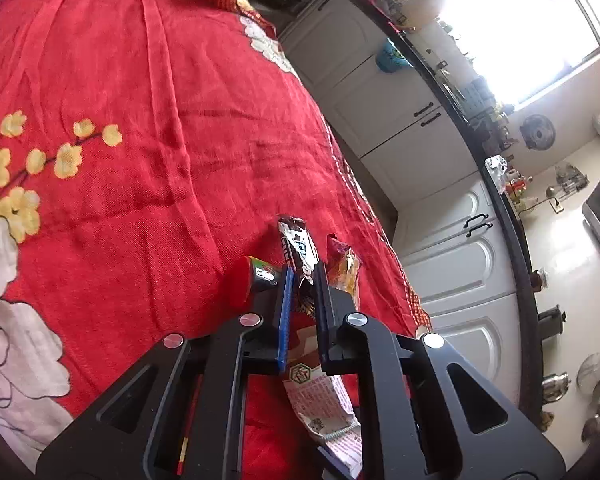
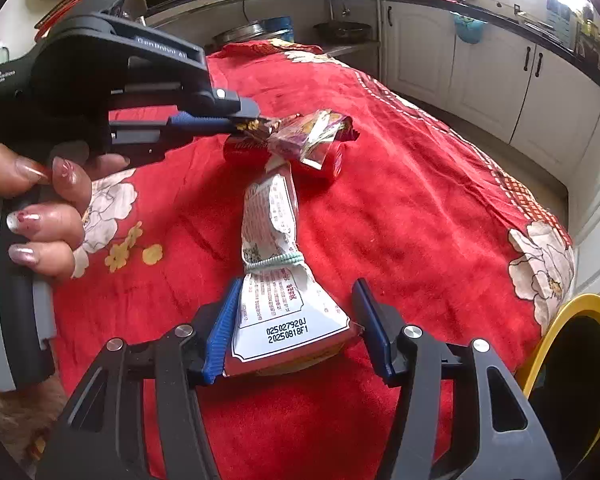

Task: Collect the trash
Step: 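Grasp the dark chocolate wrapper with the left gripper while the right grasps the white snack bag, then carry the chocolate wrapper and white snack bag in both grippers over the bin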

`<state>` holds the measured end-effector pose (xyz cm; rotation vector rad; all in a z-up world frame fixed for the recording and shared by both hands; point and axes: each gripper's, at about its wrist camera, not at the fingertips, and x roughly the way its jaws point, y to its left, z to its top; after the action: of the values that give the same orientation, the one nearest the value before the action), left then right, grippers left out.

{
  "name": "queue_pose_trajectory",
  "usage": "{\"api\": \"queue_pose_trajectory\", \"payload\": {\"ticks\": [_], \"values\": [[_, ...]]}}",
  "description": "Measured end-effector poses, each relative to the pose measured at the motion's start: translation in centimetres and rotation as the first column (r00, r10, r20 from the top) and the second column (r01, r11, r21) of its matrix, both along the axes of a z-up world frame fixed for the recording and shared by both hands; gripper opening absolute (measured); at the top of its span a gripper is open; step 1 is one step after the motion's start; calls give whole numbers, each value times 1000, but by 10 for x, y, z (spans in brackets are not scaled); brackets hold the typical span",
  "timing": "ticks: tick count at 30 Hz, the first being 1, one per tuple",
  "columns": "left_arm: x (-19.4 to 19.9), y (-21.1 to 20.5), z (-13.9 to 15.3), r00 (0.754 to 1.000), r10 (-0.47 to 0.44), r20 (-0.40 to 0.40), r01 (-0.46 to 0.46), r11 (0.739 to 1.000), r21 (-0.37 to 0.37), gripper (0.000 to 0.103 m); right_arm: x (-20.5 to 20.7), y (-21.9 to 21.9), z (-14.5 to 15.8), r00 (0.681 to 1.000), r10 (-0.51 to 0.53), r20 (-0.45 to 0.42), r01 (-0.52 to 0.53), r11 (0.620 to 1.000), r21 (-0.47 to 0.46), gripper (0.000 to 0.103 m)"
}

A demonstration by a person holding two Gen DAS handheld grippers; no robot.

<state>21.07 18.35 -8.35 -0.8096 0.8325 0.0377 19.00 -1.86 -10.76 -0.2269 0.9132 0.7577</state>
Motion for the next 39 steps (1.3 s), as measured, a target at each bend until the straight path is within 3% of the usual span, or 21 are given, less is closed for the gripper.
{"api": "queue_pose_trajectory", "payload": {"ticks": [14, 25, 39], "values": [[-47, 3, 24, 997, 11, 72, -20, 992, 122, 6, -22, -20, 3, 1000, 9, -21, -8, 999, 50, 53], [-82, -11, 47, 993, -4, 121, -25, 971, 238, 5, -38, -40, 21, 1000, -10, -13, 11, 994, 108, 53], [-96, -49, 73, 979, -97, 181, 38, 951, 306, 5, -41, -83, 49, 994, -106, 22, 101, 980, 171, 53]]}}
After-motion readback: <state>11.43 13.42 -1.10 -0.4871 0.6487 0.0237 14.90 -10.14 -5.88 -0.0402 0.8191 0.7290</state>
